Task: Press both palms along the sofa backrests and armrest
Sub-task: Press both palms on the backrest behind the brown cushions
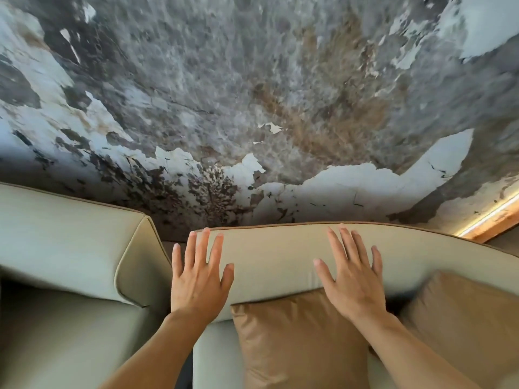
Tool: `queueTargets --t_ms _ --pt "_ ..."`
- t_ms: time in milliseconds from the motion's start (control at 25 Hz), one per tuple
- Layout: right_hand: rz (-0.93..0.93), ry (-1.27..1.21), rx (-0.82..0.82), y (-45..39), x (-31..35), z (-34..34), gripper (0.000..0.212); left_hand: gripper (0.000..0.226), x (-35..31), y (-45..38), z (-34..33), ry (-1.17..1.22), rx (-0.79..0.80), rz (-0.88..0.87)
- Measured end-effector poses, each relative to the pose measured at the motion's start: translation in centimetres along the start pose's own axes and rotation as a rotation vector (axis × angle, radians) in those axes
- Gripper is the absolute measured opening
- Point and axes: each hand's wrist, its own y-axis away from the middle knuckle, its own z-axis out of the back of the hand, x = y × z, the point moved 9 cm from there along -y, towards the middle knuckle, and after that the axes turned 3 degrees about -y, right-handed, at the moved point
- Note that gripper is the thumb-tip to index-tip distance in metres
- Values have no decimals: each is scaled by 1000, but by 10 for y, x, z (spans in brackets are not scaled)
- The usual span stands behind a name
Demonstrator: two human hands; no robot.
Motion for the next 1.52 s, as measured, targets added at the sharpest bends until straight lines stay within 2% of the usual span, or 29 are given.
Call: queueTargets --t_ms 280,400,480,640,760,1520 --pt "81 -109 61 -44 -24 -116 76 61 -27 -14 -80 -71 -26 40" --pt "92 -151 10 -65 -28 -148 75 65 -28 -28 -111 -87 -38 70" --pt "105 -172 -54 -77 -30 -161 72 64 -26 -33 -123 -96 -107 82" --pt "116 -179 -244 -81 -33 -167 65 63 -25 -33 -127 -137 -295 65" --pt "124 -166 -325 -81 -30 -166 64 64 -25 -35 -128 -163 -358 55" --pt "32 -81 -410 -150 -36 -171 64 62 -30 -122 -136 -139 -404 -19"
